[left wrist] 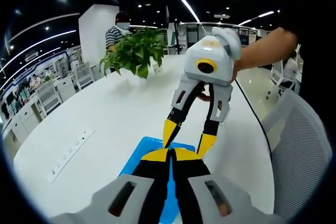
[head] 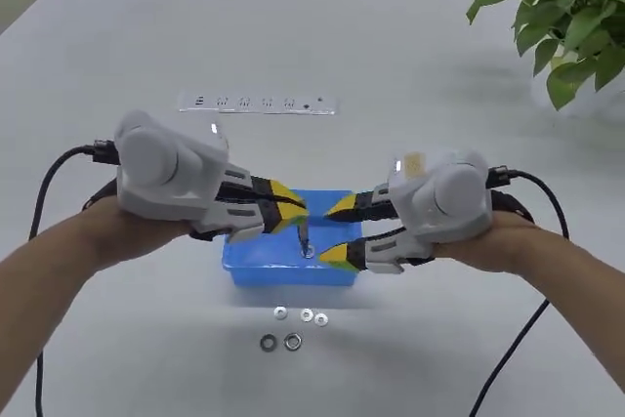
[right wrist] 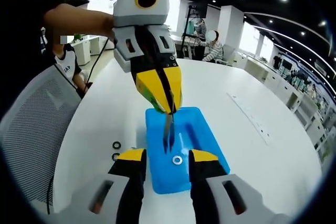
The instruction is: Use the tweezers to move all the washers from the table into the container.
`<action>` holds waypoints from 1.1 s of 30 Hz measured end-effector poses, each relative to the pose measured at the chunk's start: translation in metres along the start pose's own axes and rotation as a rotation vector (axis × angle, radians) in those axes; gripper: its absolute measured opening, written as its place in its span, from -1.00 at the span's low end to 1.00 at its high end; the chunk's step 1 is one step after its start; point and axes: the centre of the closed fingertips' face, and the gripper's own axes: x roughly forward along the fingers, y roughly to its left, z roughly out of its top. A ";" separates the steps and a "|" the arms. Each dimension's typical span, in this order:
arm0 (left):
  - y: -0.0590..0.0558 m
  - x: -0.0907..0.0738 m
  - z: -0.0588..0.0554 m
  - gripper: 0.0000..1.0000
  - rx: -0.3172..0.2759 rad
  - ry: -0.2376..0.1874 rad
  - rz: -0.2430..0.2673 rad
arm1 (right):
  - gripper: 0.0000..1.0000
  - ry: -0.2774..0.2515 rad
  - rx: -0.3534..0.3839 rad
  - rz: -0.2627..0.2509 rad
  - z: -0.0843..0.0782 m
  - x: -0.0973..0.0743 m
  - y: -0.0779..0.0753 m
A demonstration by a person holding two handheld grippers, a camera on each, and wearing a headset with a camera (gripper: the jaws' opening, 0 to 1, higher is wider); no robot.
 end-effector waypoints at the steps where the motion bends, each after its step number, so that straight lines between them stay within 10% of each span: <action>1: -0.001 -0.001 0.001 -0.91 0.004 0.000 -0.001 | -0.30 -0.004 0.007 -0.007 0.000 -0.003 0.000; 33: -0.028 -0.025 0.019 -0.91 0.056 0.016 -0.001 | 0.37 -0.028 0.130 -0.119 -0.019 -0.047 0.032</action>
